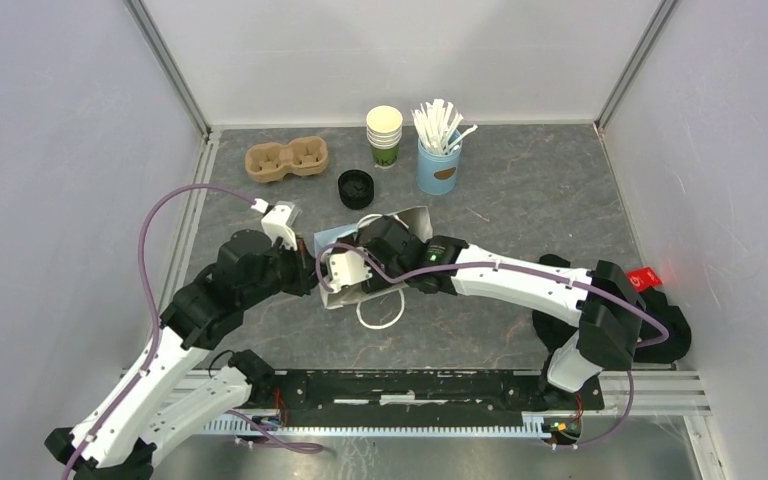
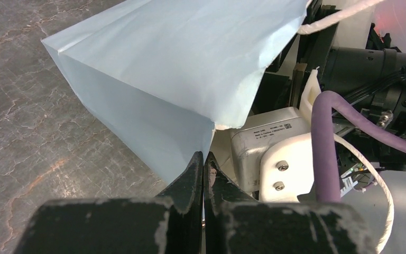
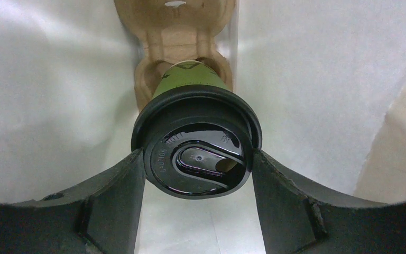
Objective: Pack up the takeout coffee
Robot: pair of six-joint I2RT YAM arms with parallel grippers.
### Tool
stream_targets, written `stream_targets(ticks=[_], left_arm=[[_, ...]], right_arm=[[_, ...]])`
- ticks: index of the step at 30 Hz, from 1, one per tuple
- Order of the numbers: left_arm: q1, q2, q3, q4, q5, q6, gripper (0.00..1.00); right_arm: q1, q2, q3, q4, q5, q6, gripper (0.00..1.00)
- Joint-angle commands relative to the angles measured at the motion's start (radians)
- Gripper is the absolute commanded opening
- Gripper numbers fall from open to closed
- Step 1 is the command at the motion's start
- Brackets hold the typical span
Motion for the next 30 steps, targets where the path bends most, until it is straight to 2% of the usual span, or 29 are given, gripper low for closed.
stream_targets(ticks=[1,6,15,22,30], left_arm=[[-0.004,0.005,0.056,-0.019,-0.002,-0.013,0.02],[-0.004,0.012,0.070,-0.030,-0.006,-0.020,0.02],[-0.004,0.069,0.145,-0.097,-0.017,-0.071,0.02],[-0.004,0.096,0.198,-0.151,0.010,-0.170,0.02],[-0.004,0.091,0.204,-0.157,0.074,-0.312,0.02]], right_arm=[[-0.012,0.011,-0.019,0.042,0.043,-0.011,0.19],[-0.014,0.026,-0.022,0.067,0.016,0.014,0.19],[-0.008,0.053,0.097,-0.053,-0.046,0.117,0.20],[0.002,0.050,0.141,-0.159,-0.126,0.189,0.20],[0.025,0.003,0.104,-0.236,-0.164,0.271,0.22]])
